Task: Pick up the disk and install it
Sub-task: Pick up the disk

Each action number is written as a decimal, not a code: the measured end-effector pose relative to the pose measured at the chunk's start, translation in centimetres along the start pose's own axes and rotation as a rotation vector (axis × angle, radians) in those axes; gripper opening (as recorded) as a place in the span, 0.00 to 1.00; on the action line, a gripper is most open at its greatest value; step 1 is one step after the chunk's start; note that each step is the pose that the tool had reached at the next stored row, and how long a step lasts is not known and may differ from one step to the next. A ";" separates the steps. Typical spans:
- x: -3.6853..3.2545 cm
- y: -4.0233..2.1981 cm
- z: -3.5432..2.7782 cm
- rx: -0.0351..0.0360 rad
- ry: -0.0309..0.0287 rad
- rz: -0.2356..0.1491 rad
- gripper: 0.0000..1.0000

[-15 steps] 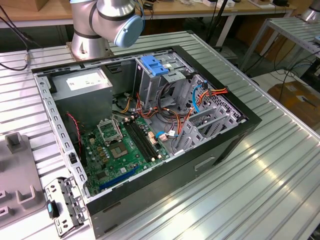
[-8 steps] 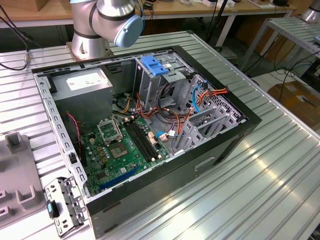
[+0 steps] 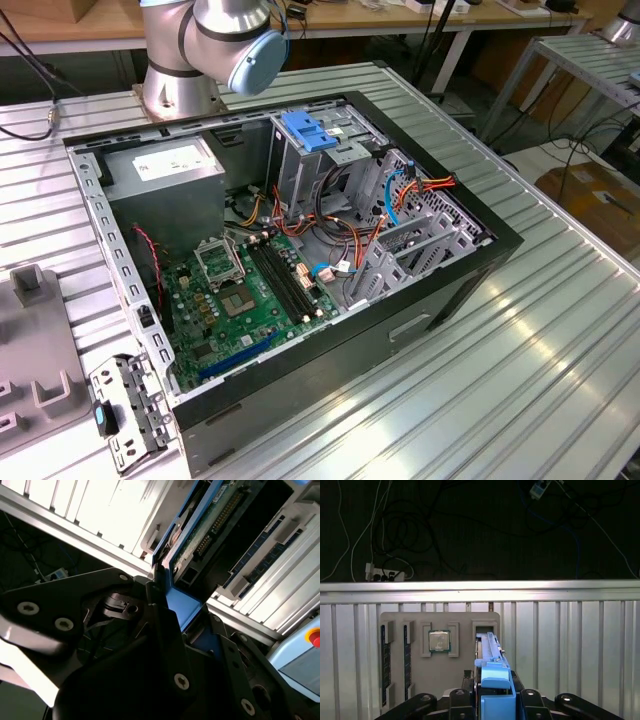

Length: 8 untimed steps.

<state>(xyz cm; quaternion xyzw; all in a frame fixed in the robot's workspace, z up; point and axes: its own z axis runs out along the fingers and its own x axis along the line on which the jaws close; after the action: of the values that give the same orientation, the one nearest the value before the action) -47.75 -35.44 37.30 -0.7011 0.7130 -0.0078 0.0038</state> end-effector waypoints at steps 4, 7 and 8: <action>0.00 0.00 -0.10 -0.0001 0.0000 0.000 0.37; 0.00 0.00 -0.19 -0.0001 0.0000 0.000 0.37; 0.00 0.00 -0.23 -0.0001 0.0000 0.000 0.37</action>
<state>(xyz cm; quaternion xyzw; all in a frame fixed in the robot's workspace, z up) -47.75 -35.44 37.53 -0.7011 0.7130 -0.0078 0.0038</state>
